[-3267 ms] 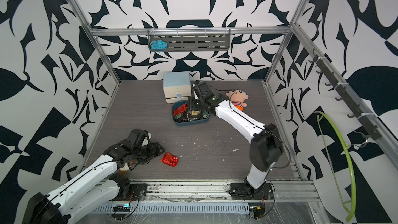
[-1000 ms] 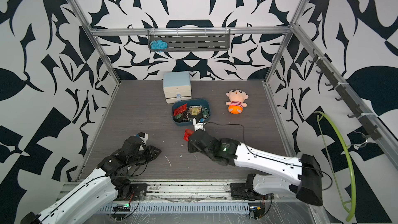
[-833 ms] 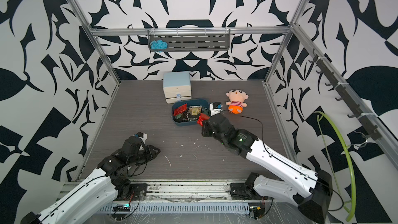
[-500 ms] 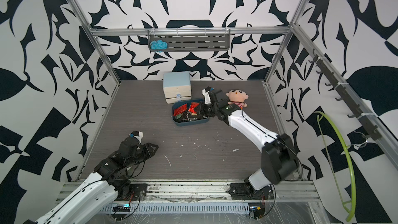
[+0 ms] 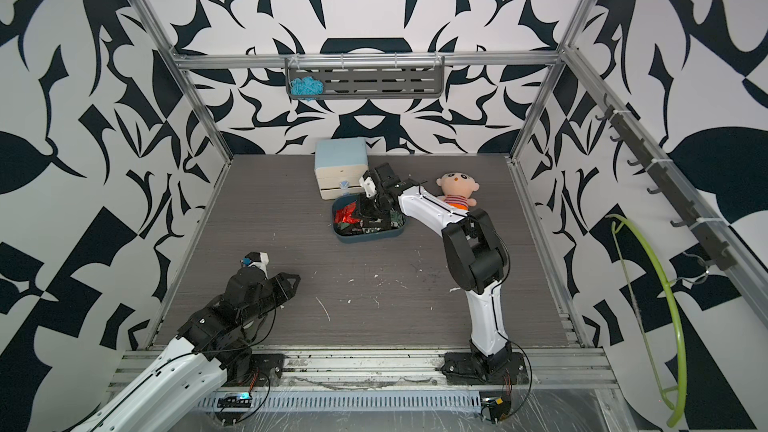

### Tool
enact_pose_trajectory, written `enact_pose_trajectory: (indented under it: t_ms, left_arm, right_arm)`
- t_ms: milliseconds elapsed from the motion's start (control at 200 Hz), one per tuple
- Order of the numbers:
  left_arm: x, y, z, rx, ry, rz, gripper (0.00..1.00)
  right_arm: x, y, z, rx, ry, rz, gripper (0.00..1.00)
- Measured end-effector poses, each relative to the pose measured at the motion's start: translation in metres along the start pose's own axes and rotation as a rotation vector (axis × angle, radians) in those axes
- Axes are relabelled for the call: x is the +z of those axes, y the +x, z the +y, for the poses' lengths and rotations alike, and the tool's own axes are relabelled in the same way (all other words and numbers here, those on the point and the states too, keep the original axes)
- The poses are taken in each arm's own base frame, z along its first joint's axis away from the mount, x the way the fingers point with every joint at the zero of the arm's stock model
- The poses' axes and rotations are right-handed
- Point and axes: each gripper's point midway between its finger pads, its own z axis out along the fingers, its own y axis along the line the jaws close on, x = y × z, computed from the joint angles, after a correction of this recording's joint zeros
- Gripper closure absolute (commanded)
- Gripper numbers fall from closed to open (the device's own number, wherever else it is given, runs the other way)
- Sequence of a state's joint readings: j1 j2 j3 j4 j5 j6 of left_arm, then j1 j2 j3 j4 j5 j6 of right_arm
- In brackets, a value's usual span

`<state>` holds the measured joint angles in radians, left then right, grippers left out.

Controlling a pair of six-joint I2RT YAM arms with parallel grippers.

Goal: Put the tea bags into the storage box
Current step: Place the tea bag in the storage box.

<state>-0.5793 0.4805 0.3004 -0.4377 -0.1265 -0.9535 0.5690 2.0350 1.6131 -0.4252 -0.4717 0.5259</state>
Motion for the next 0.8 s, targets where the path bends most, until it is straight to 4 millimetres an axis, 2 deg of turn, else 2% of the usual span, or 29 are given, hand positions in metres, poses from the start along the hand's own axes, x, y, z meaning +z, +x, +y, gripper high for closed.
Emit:
enact_pose_trajectory:
  t_ms: [180,295,395,525,675,800]
  left_arm:
    - [0.002,-0.002,0.002,0.001,-0.015,-0.008,0.54]
    - [0.003,-0.002,0.003,0.001,-0.023,-0.010,0.54]
    - [0.003,-0.002,0.004,0.001,-0.029,-0.011,0.54]
    - [0.003,-0.002,0.007,-0.003,-0.042,-0.011,0.51]
    - [-0.001,-0.003,0.008,-0.009,-0.052,-0.015,0.42]
    - [-0.009,-0.009,0.003,-0.014,-0.046,-0.030,0.31]
  right_arm:
    - [0.004,0.011,0.001,-0.029,0.032,0.028,0.90]
    - [0.007,0.015,-0.003,-0.039,0.067,0.041,0.79]
    - [0.007,0.015,-0.006,-0.046,0.095,0.048,0.58]
    - [0.003,0.012,-0.009,-0.073,0.132,0.043,0.41]
    - [-0.018,0.009,-0.005,-0.096,0.173,0.014,0.34]
    - [-0.057,0.003,0.012,-0.138,0.179,-0.063,0.30]
